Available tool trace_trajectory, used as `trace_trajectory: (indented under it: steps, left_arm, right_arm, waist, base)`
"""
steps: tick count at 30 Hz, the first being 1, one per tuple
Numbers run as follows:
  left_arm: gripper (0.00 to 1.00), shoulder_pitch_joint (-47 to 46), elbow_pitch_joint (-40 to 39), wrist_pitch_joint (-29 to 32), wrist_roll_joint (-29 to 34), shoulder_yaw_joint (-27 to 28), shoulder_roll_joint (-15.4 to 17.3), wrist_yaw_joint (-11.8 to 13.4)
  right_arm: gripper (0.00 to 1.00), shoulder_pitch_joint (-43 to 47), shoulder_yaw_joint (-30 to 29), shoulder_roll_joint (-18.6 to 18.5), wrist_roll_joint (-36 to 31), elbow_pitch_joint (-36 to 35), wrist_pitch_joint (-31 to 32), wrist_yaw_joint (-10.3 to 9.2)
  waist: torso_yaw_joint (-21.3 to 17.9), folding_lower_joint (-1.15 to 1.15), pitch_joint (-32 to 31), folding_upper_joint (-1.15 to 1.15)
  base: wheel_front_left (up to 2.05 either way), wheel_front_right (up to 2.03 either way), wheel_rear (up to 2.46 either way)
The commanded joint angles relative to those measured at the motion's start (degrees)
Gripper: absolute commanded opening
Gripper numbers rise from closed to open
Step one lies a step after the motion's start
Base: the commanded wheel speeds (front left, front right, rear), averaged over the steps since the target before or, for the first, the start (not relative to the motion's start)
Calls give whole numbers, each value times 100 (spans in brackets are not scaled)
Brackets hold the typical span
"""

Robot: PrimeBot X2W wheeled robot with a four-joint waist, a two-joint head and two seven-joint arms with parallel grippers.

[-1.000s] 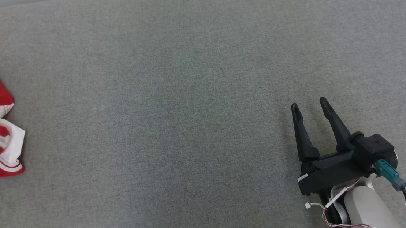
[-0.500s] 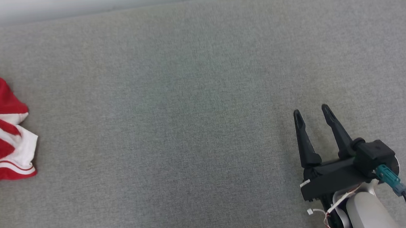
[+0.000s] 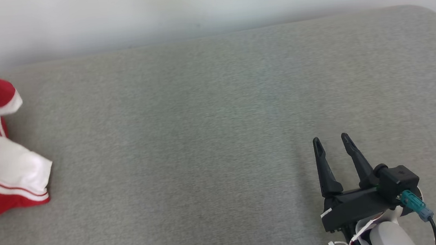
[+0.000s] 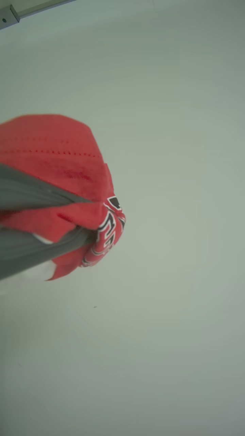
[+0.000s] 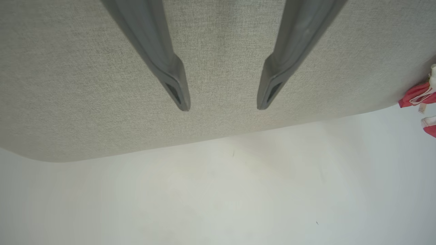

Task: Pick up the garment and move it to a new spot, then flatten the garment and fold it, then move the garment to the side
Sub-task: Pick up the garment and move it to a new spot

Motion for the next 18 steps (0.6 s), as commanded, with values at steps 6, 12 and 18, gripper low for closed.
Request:
trace_trajectory:
  steps: [6, 12, 18]
  left_arm:
    - [0, -346, -1038, 533, 20, -519, -247, -20]
    - [0, -597, -1553, 834, -64, -1071, -737, 19]
    - [0, -452, -1618, 859, -136, -1644, -1378, 69]
  right_arm:
    - [100, 128, 169, 6, 189, 11, -2, -12]
    - [100, 222, 182, 8, 219, 45, -2, -12]
    - [100, 196, 122, 10, 202, -9, -2, -12]
  waist:
    - [-568, 1, -237, 0]
    - [-974, 1, -243, 0]
    - [-1301, 1, -141, 0]
  base:
    - [0, 0, 0]
    - [0, 0, 0]
    - [0, 0, 0]
